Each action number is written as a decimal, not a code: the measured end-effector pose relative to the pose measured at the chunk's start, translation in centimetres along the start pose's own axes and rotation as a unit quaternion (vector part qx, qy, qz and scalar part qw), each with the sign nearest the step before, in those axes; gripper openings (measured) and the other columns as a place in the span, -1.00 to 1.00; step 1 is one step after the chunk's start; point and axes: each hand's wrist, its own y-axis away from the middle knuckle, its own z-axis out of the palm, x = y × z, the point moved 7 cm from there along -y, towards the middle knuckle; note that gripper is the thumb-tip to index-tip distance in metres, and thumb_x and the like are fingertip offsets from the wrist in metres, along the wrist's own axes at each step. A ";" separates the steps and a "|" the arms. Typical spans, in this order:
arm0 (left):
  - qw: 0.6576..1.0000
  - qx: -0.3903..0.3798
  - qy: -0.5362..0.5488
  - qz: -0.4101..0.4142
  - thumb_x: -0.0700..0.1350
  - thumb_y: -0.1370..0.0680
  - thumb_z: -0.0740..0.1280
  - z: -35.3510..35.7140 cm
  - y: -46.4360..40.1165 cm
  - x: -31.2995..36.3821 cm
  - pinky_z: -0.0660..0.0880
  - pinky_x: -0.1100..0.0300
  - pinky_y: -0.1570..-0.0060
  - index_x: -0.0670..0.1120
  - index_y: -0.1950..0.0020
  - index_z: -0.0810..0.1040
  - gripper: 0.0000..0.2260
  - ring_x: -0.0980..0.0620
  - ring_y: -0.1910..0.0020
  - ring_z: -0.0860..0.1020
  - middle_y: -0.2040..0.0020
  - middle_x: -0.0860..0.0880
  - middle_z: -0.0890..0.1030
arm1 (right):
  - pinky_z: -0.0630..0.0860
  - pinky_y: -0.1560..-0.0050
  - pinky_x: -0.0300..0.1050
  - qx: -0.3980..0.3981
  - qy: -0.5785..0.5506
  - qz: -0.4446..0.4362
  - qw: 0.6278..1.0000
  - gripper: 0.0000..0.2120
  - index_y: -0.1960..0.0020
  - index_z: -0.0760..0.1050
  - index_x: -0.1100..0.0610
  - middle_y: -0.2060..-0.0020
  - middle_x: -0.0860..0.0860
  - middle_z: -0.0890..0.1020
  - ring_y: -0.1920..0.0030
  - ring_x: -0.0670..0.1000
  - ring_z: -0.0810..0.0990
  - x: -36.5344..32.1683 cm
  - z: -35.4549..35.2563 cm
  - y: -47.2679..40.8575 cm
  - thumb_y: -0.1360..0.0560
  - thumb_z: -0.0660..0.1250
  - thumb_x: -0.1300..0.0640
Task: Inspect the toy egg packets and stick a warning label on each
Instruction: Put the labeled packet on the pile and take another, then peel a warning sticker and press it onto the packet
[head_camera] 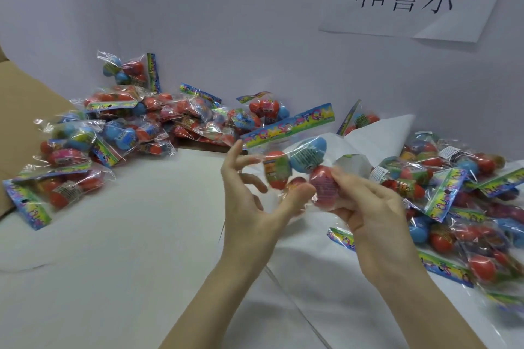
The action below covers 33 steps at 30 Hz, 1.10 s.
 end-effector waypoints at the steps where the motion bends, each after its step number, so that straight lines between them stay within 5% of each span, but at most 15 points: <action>1: 0.999 0.034 0.001 0.005 0.25 -0.17 0.38 -0.3 0.1 0.1 0.41 0.40 0.23 0.21 -0.17 0.25 -0.37 0.25 0.19 0.43 -0.01 0.19 0.43 | 0.48 0.42 -0.37 0.042 0.017 -0.051 0.998 -0.85 0.27 0.68 0.06 0.42 -0.04 0.67 0.44 -0.14 0.59 -0.6 -0.5 0.2 -0.24 0.39 0.03; 3: 0.998 0.052 0.020 0.004 0.25 -0.20 0.33 -0.5 0.4 0.1 0.40 0.43 0.25 0.16 -0.10 0.31 -0.48 0.29 0.22 0.42 0.03 0.11 0.42 | 0.48 0.41 -0.38 0.112 0.084 -0.160 0.977 -0.87 0.16 0.66 -0.03 0.34 -0.12 0.69 0.37 -0.20 0.59 -1.9 -1.2 0.9 -0.29 0.43 0.04; 5: 0.999 -0.019 0.030 -0.014 0.25 -0.23 0.30 0.6 0.6 -0.1 0.44 0.36 0.23 0.11 -0.04 0.39 -0.55 0.28 0.19 0.48 0.07 0.10 0.50 | 0.52 0.22 -0.34 0.131 0.210 -0.275 0.929 -0.81 0.03 0.60 -0.02 0.17 -0.10 0.69 0.24 -0.19 0.61 -2.9 -0.8 1.8 -0.35 0.45 0.07; 9: 0.968 -0.182 0.146 -0.093 0.16 -0.27 0.33 2.9 1.1 -0.9 0.55 0.24 0.15 -0.01 -0.07 0.49 -0.57 0.17 0.12 0.59 0.15 0.13 0.65 | 0.47 -0.07 -0.23 -0.004 0.403 -0.433 0.806 -0.68 -0.09 0.53 0.17 0.00 0.00 0.63 0.02 -0.08 0.58 -3.0 3.3 3.8 -0.37 0.38 0.08; 11: 0.961 -0.151 0.191 -0.129 0.08 -0.28 0.40 2.1 0.4 -1.3 0.56 0.14 0.10 -0.08 -0.06 0.56 -0.59 0.05 0.10 0.61 0.11 0.01 0.67 | 0.49 -0.04 -0.27 -0.090 0.347 -0.408 0.840 -0.71 -0.08 0.55 0.10 -0.02 -0.09 0.63 -0.03 -0.15 0.59 -2.8 4.0 4.0 -0.37 0.36 0.09; 13: 0.956 -0.096 0.222 -0.165 -0.08 -0.27 0.49 0.7 -0.4 -1.7 0.54 0.21 0.17 -0.09 0.10 0.66 -0.76 0.06 0.23 0.59 0.22 -0.04 0.66 | 0.50 0.08 -0.32 -0.126 0.216 -0.307 0.918 -0.75 -0.04 0.62 0.05 0.07 -0.15 0.68 0.04 -0.17 0.62 -2.8 3.4 3.4 -0.38 0.32 0.08; 16: 0.925 0.010 0.319 -0.206 -0.07 -0.16 0.47 -1.6 -1.6 -2.6 0.47 0.40 0.43 -0.04 0.39 0.66 -0.91 0.20 0.43 0.53 0.41 0.07 0.61 | 0.40 0.37 -0.44 -0.025 0.082 -0.199 0.976 -0.85 0.15 0.66 0.06 0.35 -0.13 0.66 0.36 -0.19 0.54 -2.2 0.5 1.3 -0.36 0.33 0.09; 19: 0.899 0.065 0.371 -0.222 0.01 -0.18 0.42 -3.6 -2.3 -3.0 0.47 0.34 0.38 -0.03 0.31 0.68 -0.83 0.13 0.32 0.59 0.29 0.04 0.66 | 0.39 0.38 -0.43 0.056 0.176 -0.113 0.976 -0.92 0.17 0.63 -0.02 0.33 -0.18 0.62 0.30 -0.18 0.52 0.0 -1.6 -0.9 -0.42 0.40 0.15; 24: 0.912 0.041 0.323 -0.251 0.04 -0.18 0.41 -4.0 -2.4 -3.6 0.31 0.21 0.22 0.01 0.30 0.69 -0.82 0.09 0.24 0.54 0.26 0.05 0.66 | 0.32 0.06 -0.27 0.001 0.362 -0.015 0.932 -0.51 -0.12 0.26 -0.05 0.03 -0.21 0.43 -0.05 -0.09 0.41 4.3 -1.6 -2.0 -0.35 0.47 0.12; 28: 0.916 -0.066 0.284 -0.275 -0.06 -0.23 0.43 -2.9 -2.1 -3.9 0.40 -0.01 -0.10 0.00 0.24 0.69 -0.86 0.09 0.20 0.63 0.22 0.02 0.68 | 0.37 -0.03 -0.28 -0.027 0.354 -0.002 0.935 -0.53 0.00 0.22 -0.15 0.00 -0.09 0.47 -0.08 -0.06 0.43 5.5 -1.2 -1.9 -0.34 0.48 0.11; 33: 0.910 -0.122 0.292 -0.269 -0.09 -0.31 0.40 -2.2 -1.9 -3.8 0.56 -0.11 -0.02 -0.06 0.20 0.71 -0.86 0.09 0.28 0.63 0.32 0.00 0.66 | 0.41 0.02 -0.07 0.019 0.340 -0.036 0.940 -0.59 0.08 0.26 -0.13 0.11 0.05 0.56 0.03 0.02 0.53 4.6 -1.7 -1.9 -0.31 0.49 0.07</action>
